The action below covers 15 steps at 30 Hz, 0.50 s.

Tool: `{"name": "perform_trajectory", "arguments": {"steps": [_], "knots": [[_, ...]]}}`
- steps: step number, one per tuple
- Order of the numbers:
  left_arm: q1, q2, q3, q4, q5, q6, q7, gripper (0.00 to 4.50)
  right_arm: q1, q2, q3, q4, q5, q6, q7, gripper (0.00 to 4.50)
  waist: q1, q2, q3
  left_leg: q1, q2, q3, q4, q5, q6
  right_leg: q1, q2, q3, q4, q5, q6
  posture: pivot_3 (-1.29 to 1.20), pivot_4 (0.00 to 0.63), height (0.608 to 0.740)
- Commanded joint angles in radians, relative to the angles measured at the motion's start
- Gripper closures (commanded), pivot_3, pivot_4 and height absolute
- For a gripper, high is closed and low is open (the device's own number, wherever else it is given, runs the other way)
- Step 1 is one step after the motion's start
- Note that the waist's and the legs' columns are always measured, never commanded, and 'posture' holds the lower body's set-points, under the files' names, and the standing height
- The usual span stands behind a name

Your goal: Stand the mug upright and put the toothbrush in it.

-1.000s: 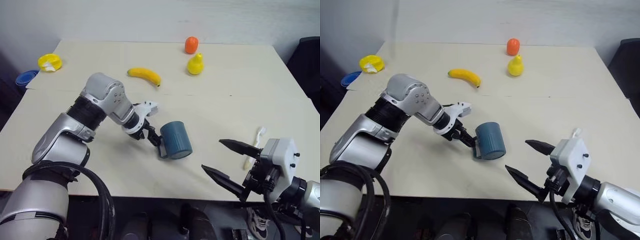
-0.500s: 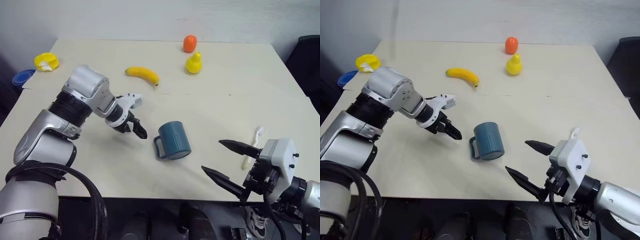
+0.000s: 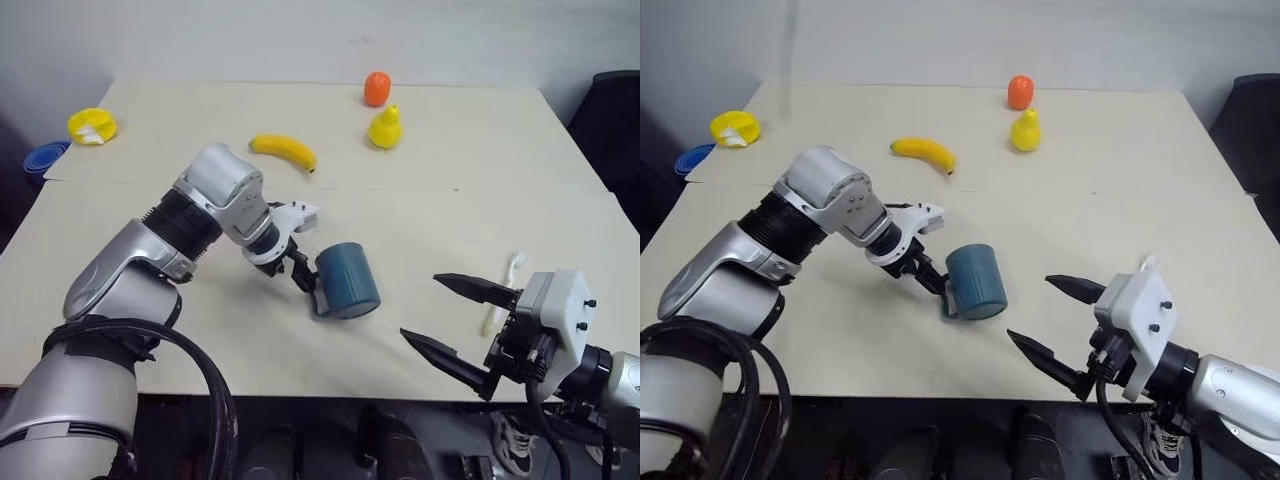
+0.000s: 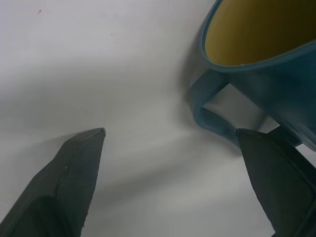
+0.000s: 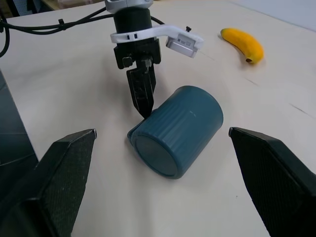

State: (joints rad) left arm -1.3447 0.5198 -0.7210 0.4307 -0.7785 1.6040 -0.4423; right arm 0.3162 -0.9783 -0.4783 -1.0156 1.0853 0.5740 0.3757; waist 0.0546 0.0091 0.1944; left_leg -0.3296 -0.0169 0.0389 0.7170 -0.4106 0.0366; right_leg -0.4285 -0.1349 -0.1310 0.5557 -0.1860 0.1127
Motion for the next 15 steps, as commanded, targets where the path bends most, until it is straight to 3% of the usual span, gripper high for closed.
{"name": "perform_trajectory", "arguments": {"steps": [1,7,13,15], "knots": [[0.050,-0.064,0.004,0.029,-0.002,0.010,0.046,0.00,-0.004,0.014,0.003,-0.030,0.007,0.002,-0.021,0.01,0.004,0.001,-0.002,0.001,0.000,0.000,0.000,0.000,0.000,0.001,-0.001,0.000,0.000,0.000,0.000,0.00,0.150,0.740],[0.050,-0.103,0.043,0.049,0.016,0.010,0.071,0.00,0.001,0.012,-0.017,-0.032,0.022,0.005,-0.037,0.01,0.017,0.002,-0.003,0.005,-0.004,0.000,0.000,0.000,0.003,0.003,-0.005,0.002,-0.001,0.000,0.000,0.00,0.150,0.740],[0.065,-0.100,0.015,0.032,0.021,0.010,0.061,1.78,-0.002,0.002,-0.007,-0.032,0.035,-0.002,-0.059,0.00,0.018,0.002,-0.003,0.007,-0.003,0.000,0.000,0.000,0.003,0.002,-0.005,0.001,0.000,0.000,0.000,0.00,0.150,0.740],[0.075,-0.106,0.006,0.027,0.019,0.010,0.062,1.78,-0.004,-0.003,-0.003,-0.032,0.042,-0.005,-0.067,0.00,0.018,0.003,-0.004,0.007,-0.004,0.000,-0.001,-0.001,0.003,0.002,-0.005,0.001,0.001,0.000,0.000,0.00,0.150,0.740]]}}
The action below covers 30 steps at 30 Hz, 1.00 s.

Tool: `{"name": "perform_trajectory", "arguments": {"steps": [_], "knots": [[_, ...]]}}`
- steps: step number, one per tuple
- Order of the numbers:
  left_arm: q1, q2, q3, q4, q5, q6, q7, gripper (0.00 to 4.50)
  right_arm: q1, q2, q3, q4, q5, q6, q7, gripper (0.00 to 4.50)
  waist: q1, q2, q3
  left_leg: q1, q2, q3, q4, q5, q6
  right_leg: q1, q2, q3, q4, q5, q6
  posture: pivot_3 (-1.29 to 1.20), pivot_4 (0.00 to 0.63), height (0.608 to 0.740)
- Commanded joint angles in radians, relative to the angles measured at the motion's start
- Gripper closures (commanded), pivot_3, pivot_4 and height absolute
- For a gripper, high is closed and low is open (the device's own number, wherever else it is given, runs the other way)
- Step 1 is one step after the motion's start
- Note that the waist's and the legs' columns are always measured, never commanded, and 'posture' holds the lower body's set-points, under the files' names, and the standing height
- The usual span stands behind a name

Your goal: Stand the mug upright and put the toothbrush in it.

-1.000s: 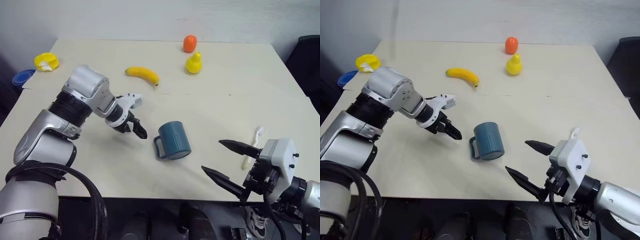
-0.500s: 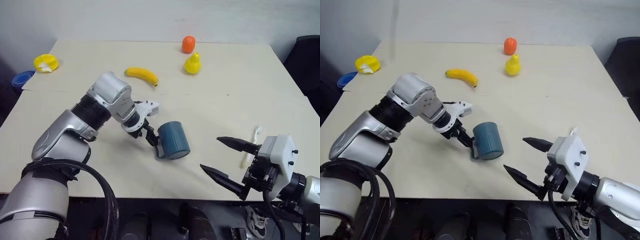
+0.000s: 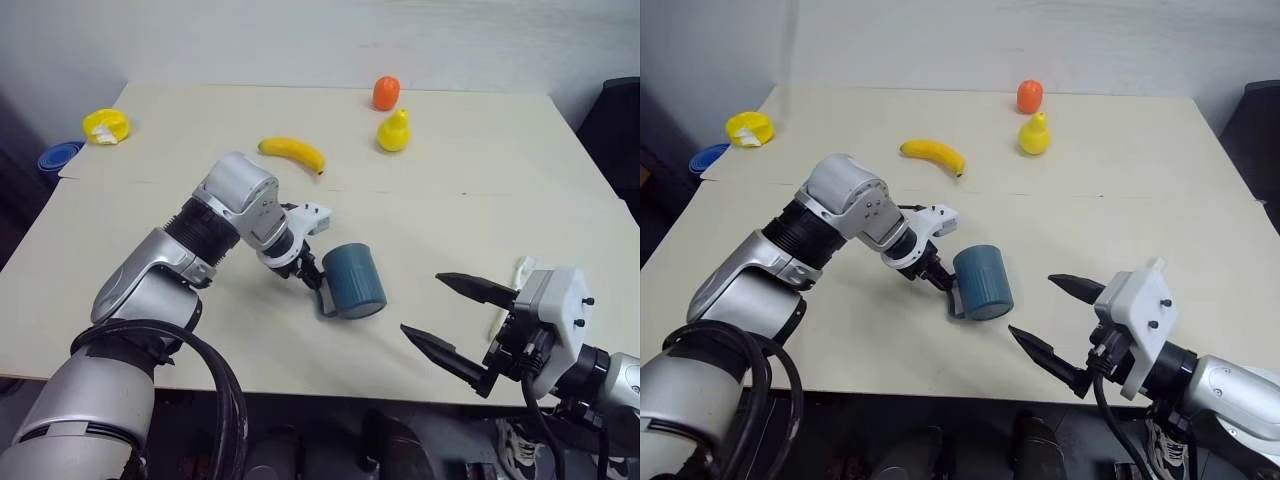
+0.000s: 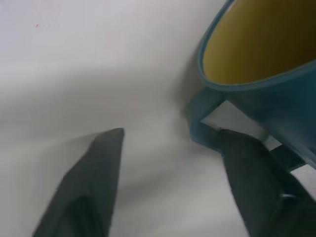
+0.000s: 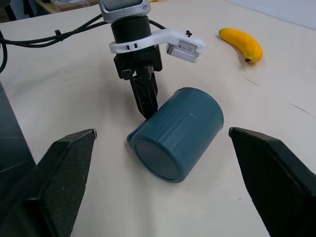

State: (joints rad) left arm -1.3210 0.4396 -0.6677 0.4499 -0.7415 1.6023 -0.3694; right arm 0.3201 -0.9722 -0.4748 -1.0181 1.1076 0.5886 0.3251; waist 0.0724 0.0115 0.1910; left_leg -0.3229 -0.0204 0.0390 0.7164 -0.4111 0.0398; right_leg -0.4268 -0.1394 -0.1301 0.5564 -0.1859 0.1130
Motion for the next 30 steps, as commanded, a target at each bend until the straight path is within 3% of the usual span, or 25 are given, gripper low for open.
{"name": "perform_trajectory", "arguments": {"steps": [1,12,15,22,30], "knots": [[0.056,-0.031,-0.048,0.007,-0.015,0.012,-0.009,1.78,-0.007,-0.010,-0.008,-0.029,0.024,-0.021,-0.020,0.00,0.001,0.000,0.000,0.000,0.000,0.000,0.000,0.000,0.000,0.000,0.000,0.000,0.000,0.000,0.000,0.00,0.150,0.740],[0.049,-0.080,-0.004,0.043,0.038,0.012,-0.005,1.78,0.005,-0.017,-0.026,-0.029,0.044,-0.023,-0.036,0.00,0.006,0.000,-0.001,0.000,0.000,0.000,0.000,-0.001,0.001,0.001,0.000,0.000,-0.004,0.000,0.000,0.00,0.150,0.740],[0.065,-0.086,0.007,0.042,0.049,0.012,-0.003,2.36,-0.002,-0.019,-0.029,-0.029,0.046,-0.020,-0.045,0.00,0.006,0.001,-0.001,-0.001,0.000,0.000,0.000,-0.001,0.001,0.001,0.000,0.000,-0.004,0.000,0.000,0.00,0.150,0.740],[0.058,-0.084,0.023,0.066,0.046,0.012,-0.005,4.46,0.030,-0.022,-0.071,-0.029,0.061,-0.025,-0.042,0.00,0.005,0.001,-0.001,0.000,0.000,0.000,0.000,-0.001,0.002,0.000,0.000,-0.001,-0.004,0.000,0.000,0.00,0.150,0.740],[0.025,-0.120,0.107,0.123,0.118,0.012,-0.008,4.46,0.042,-0.031,-0.126,-0.029,0.065,-0.005,-0.023,0.00,0.008,0.000,-0.001,-0.002,-0.001,-0.001,0.000,-0.002,0.003,0.001,-0.001,-0.002,-0.005,0.001,0.002,0.00,0.150,0.740]]}}
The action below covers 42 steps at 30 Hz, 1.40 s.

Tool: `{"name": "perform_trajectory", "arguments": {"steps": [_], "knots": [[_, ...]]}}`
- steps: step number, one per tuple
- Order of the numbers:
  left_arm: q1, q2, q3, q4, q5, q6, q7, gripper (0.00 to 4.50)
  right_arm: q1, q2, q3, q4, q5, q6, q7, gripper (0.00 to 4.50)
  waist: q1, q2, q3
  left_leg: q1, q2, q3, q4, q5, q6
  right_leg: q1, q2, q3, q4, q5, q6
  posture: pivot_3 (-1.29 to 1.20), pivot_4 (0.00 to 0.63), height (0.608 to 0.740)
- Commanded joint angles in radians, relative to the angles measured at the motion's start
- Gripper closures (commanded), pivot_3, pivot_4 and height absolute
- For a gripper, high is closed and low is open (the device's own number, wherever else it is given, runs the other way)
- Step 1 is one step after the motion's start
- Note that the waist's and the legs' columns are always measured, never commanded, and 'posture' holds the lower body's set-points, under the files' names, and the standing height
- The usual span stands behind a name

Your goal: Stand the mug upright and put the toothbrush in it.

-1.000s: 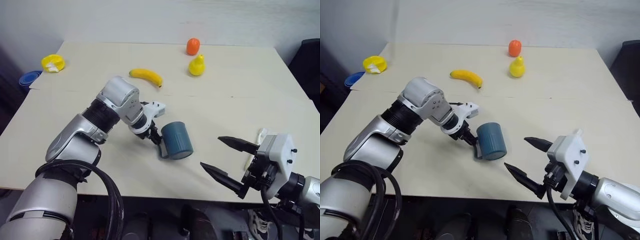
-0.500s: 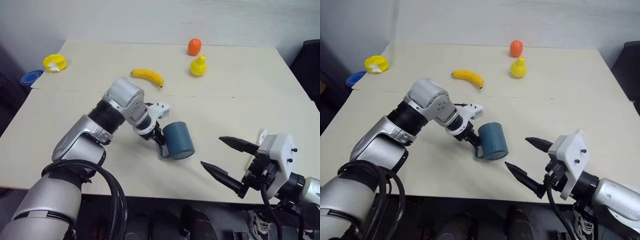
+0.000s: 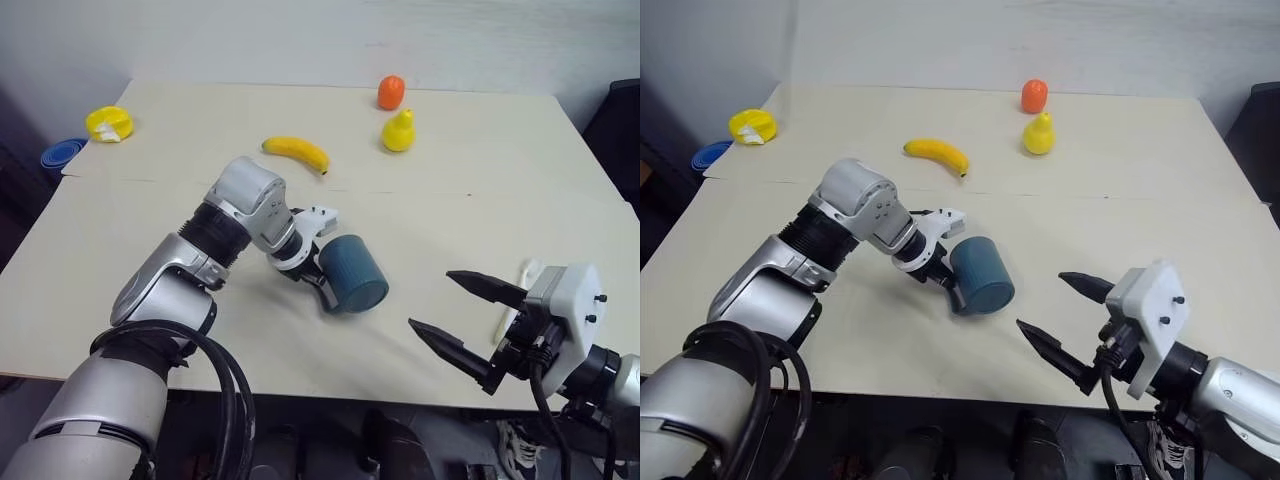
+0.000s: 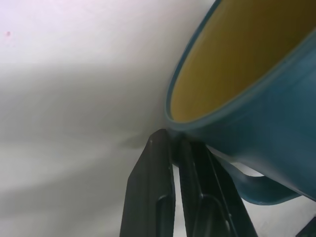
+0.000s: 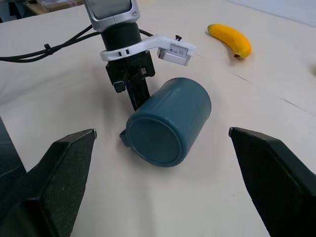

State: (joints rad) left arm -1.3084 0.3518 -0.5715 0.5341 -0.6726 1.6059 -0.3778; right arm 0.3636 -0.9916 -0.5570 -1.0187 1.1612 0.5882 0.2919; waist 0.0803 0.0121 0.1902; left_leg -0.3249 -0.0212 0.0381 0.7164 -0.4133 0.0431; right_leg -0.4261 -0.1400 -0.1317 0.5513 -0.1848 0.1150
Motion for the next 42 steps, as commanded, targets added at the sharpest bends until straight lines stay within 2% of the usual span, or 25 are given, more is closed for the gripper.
{"name": "perform_trajectory", "arguments": {"steps": [1,5,8,10,16,21,28,39,42], "knots": [[0.003,-0.035,0.031,0.039,0.073,-0.022,-0.009,4.46,0.000,-0.012,-0.055,-0.027,0.013,-0.001,0.014,0.00,0.000,0.000,0.000,0.000,0.000,0.000,0.000,0.000,0.000,0.000,0.000,0.000,0.000,0.000,0.000,0.00,0.150,0.740],[-0.012,-0.016,0.026,0.001,0.179,-0.272,-0.099,4.46,0.002,-0.019,-0.086,-0.023,0.025,0.011,0.026,0.00,-0.003,-0.002,0.001,-0.002,0.000,0.000,0.000,0.000,0.000,-0.002,0.000,0.000,0.000,0.000,0.000,0.00,0.150,0.740],[0.012,0.016,0.005,-0.036,0.311,-0.608,-0.189,4.46,0.002,-0.025,-0.101,-0.018,0.029,0.021,0.038,0.00,-0.005,-0.003,0.002,-0.011,0.001,0.001,0.001,0.001,-0.001,-0.012,0.001,0.000,0.001,0.001,-0.001,0.00,0.150,0.740],[0.041,0.024,0.035,-0.057,0.371,-0.795,-0.216,4.46,0.001,-0.024,-0.109,-0.015,0.032,0.026,0.041,0.00,-0.007,-0.003,0.002,-0.014,0.001,0.003,0.000,0.001,-0.001,-0.017,0.002,0.001,0.002,0.001,-0.002,0.00,0.150,0.740],[0.277,0.059,0.097,-0.218,0.550,-1.307,-0.196,4.46,-0.002,-0.023,-0.116,-0.015,0.043,0.037,0.038,0.00,-0.008,-0.003,0.002,-0.015,0.000,0.005,-0.001,0.000,-0.003,-0.018,0.007,0.001,-0.001,0.000,-0.002,0.00,0.150,0.740],[0.414,0.097,0.112,-0.225,0.729,-1.661,-0.133,4.46,-0.001,-0.030,-0.139,-0.008,0.062,0.049,0.045,0.00,-0.008,-0.003,0.002,-0.014,0.001,0.007,0.002,0.000,-0.002,-0.017,0.007,0.003,0.000,0.003,-0.004,0.00,0.150,0.740],[0.429,0.109,0.159,-0.167,0.903,-1.956,-0.016,4.46,-0.005,-0.036,-0.150,0.000,0.074,0.060,0.057,0.00,-0.002,-0.003,0.002,-0.015,0.006,0.010,0.004,0.001,0.002,-0.017,0.006,0.006,-0.001,0.008,-0.005,0.00,0.150,0.740],[0.438,0.120,0.169,-0.076,1.092,-2.180,0.066,4.46,-0.015,-0.019,-0.107,0.003,0.040,0.059,0.061,0.00,-0.005,-0.003,0.002,-0.014,0.006,0.013,0.004,0.000,0.004,-0.017,0.007,0.007,-0.001,0.009,-0.004,0.00,0.150,0.740],[0.442,0.123,0.169,-0.054,1.117,-2.214,0.073,3.71,-0.015,-0.013,-0.102,0.006,0.035,0.057,0.062,0.00,-0.006,-0.003,0.002,-0.013,0.006,0.013,0.004,0.000,0.004,-0.017,0.007,0.007,-0.001,0.009,-0.004,0.00,0.150,0.740]]}}
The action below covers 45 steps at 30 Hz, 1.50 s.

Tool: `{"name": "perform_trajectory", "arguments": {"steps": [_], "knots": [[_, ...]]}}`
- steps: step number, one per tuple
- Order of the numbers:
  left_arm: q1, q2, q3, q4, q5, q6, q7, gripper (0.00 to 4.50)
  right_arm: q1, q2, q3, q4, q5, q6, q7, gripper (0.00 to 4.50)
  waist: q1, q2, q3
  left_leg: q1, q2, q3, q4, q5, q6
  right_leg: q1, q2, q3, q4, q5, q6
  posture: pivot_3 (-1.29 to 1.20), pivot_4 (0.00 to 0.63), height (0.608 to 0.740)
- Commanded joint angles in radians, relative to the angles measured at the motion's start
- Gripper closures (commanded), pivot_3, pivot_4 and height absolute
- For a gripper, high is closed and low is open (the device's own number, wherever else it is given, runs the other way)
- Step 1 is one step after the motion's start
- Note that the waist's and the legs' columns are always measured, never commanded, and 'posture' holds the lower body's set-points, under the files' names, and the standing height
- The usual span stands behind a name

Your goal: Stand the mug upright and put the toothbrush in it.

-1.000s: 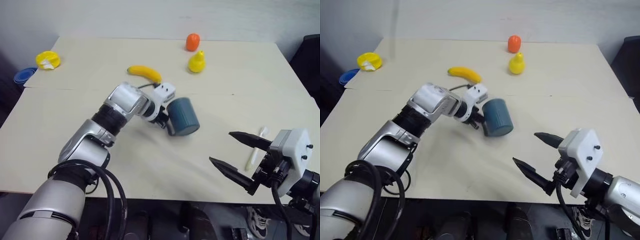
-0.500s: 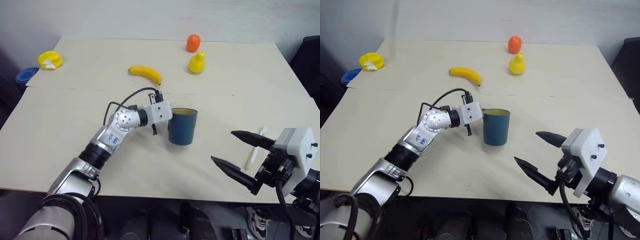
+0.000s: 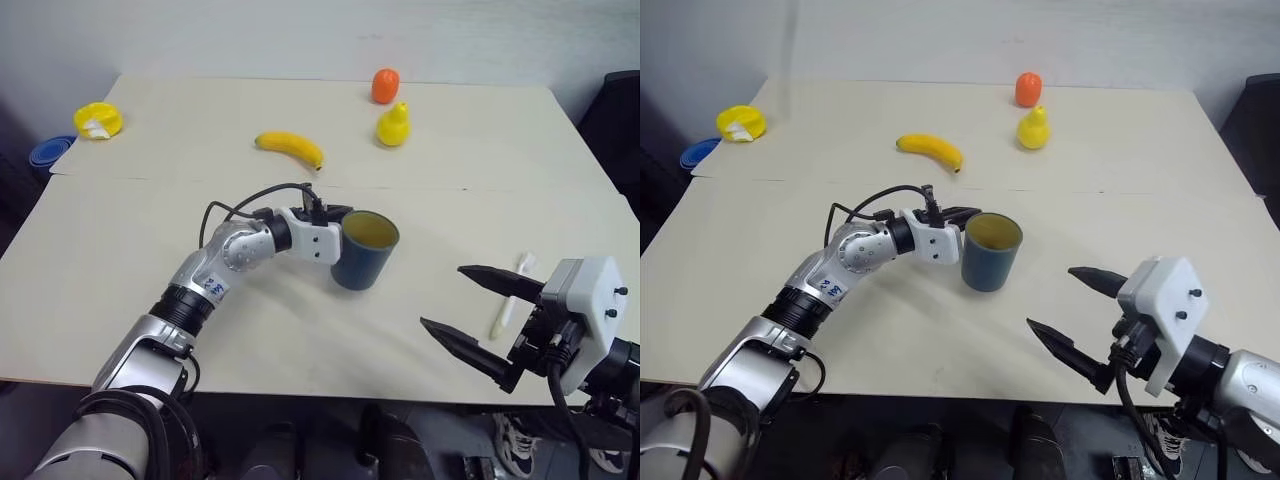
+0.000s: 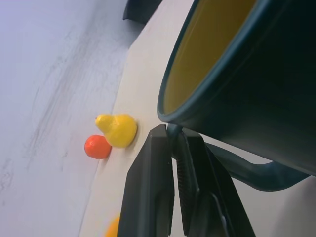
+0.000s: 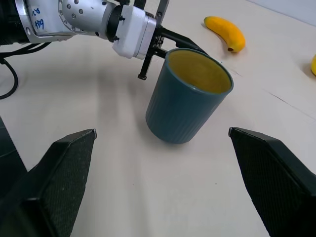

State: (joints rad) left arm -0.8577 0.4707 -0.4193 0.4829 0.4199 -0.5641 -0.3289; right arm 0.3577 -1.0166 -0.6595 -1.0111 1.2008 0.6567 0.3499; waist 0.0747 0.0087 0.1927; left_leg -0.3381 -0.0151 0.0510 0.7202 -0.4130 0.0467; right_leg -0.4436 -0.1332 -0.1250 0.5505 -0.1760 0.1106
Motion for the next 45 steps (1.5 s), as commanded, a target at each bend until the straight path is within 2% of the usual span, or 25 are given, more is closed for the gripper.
{"name": "perform_trajectory", "arguments": {"steps": [1,8,11,14,15,19,21,23,24,26,28,31,34,39,45], "knots": [[-0.008,0.005,0.019,0.003,0.031,-0.052,0.028,3.45,-0.009,0.012,0.002,-0.001,-0.006,-0.011,0.005,0.00,0.001,0.000,0.000,0.000,0.000,0.000,0.000,0.000,0.000,0.000,0.000,0.000,0.000,0.000,0.000,0.00,0.150,0.740],[0.002,0.024,0.054,0.006,0.035,-0.057,0.028,1.39,-0.012,0.010,0.003,0.013,-0.012,-0.010,0.020,0.00,-0.001,0.000,0.000,0.000,0.000,0.001,0.000,0.000,0.001,0.000,0.000,0.000,0.000,0.000,0.000,0.00,0.150,0.740],[0.032,0.061,0.091,-0.036,-0.011,-0.041,-0.013,0.57,-0.016,0.008,0.008,0.028,-0.026,-0.008,0.037,0.00,-0.003,0.000,0.000,0.001,0.000,0.001,0.000,0.000,0.001,0.000,0.000,0.001,0.000,0.000,0.000,0.00,0.150,0.740],[0.072,0.098,0.130,-0.090,-0.073,-0.017,-0.076,0.57,-0.016,0.013,0.013,0.044,-0.047,-0.006,0.058,0.00,-0.014,0.000,0.000,0.001,0.000,0.002,0.000,0.000,0.001,0.000,0.000,0.001,0.001,0.000,0.000,0.00,0.150,0.740],[0.094,0.117,0.148,-0.116,-0.142,0.021,-0.148,0.57,-0.015,0.019,0.015,0.055,-0.057,-0.005,0.060,0.00,-0.019,0.000,0.000,0.001,0.001,0.002,0.000,0.000,0.001,0.000,0.000,0.001,0.001,0.000,0.000,0.00,0.150,0.740],[0.171,0.182,0.206,-0.242,-0.417,0.245,-0.435,0.57,0.016,0.053,0.000,0.081,-0.099,0.003,0.059,0.00,-0.026,0.000,0.000,0.002,0.001,0.002,0.000,0.000,0.000,0.000,0.000,0.001,0.002,0.000,0.000,0.00,0.150,0.740],[0.164,0.208,0.259,-0.283,-0.571,0.464,-0.556,0.57,0.043,0.076,-0.011,0.087,-0.128,0.012,0.036,0.00,-0.022,0.000,0.000,0.002,0.001,0.002,0.000,0.000,0.000,0.000,0.000,0.002,0.002,0.000,0.000,0.00,0.150,0.740],[0.060,0.323,0.284,-0.224,-0.733,0.785,-0.854,0.57,0.041,0.129,0.001,0.108,-0.142,0.047,-0.111,0.00,-0.021,-0.002,0.001,0.001,0.001,0.002,0.002,0.000,0.000,0.000,0.001,0.002,0.003,0.000,0.000,0.00,0.150,0.740],[0.019,0.375,0.282,-0.200,-0.773,0.878,-0.969,0.57,0.032,0.152,0.007,0.118,-0.142,0.066,-0.181,0.00,-0.027,-0.004,0.002,0.001,0.001,0.001,0.003,0.000,-0.001,0.000,0.002,0.002,0.004,0.000,0.000,0.00,0.150,0.740],[-0.037,0.469,0.274,-0.179,-0.816,0.936,-1.170,0.57,-0.016,0.201,0.035,0.141,-0.138,0.106,-0.343,0.00,-0.038,-0.005,0.002,0.001,0.000,0.003,0.004,0.001,-0.002,0.000,0.005,0.002,0.004,0.000,-0.003,0.00,0.150,0.740],[-0.067,0.533,0.252,-0.194,-0.862,0.964,-1.262,0.57,-0.078,0.239,0.066,0.169,-0.130,0.146,-0.473,0.00,-0.051,-0.002,0.001,0.002,0.000,0.004,0.002,0.000,-0.003,0.000,0.005,0.004,0.004,-0.001,-0.004,0.00,0.150,0.740],[-0.085,0.638,0.173,-0.253,-0.962,0.951,-1.285,0.57,-0.187,0.305,0.105,0.260,-0.118,0.201,-0.635,0.00,-0.059,-0.001,0.000,0.004,0.002,0.006,-0.002,0.000,-0.003,0.000,0.005,0.008,0.004,-0.001,-0.004,0.00,0.150,0.740],[-0.137,0.680,0.104,-0.279,-1.026,0.923,-1.285,0.57,-0.298,0.335,0.142,0.381,-0.120,0.251,-0.691,0.00,-0.061,-0.001,0.000,0.005,0.003,0.007,-0.001,0.001,-0.004,-0.003,0.005,0.009,0.005,-0.001,-0.004,0.00,0.150,0.740],[-0.211,0.680,0.028,-0.297,-1.087,0.887,-1.285,0.57,-0.462,0.358,0.180,0.560,-0.091,0.319,-0.686,0.00,-0.057,0.000,0.001,0.003,0.003,0.008,0.000,0.000,-0.003,-0.003,0.006,0.010,0.006,-0.001,-0.004,0.00,0.150,0.740],[-0.256,0.641,0.004,-0.304,-1.107,0.856,-1.285,0.57,-0.610,0.382,0.233,0.749,-0.131,0.399,-0.664,0.00,-0.059,0.000,0.001,0.003,0.002,0.012,-0.001,0.000,-0.001,-0.005,0.007,0.012,0.006,-0.001,-0.004,0.00,0.150,0.740]]}}
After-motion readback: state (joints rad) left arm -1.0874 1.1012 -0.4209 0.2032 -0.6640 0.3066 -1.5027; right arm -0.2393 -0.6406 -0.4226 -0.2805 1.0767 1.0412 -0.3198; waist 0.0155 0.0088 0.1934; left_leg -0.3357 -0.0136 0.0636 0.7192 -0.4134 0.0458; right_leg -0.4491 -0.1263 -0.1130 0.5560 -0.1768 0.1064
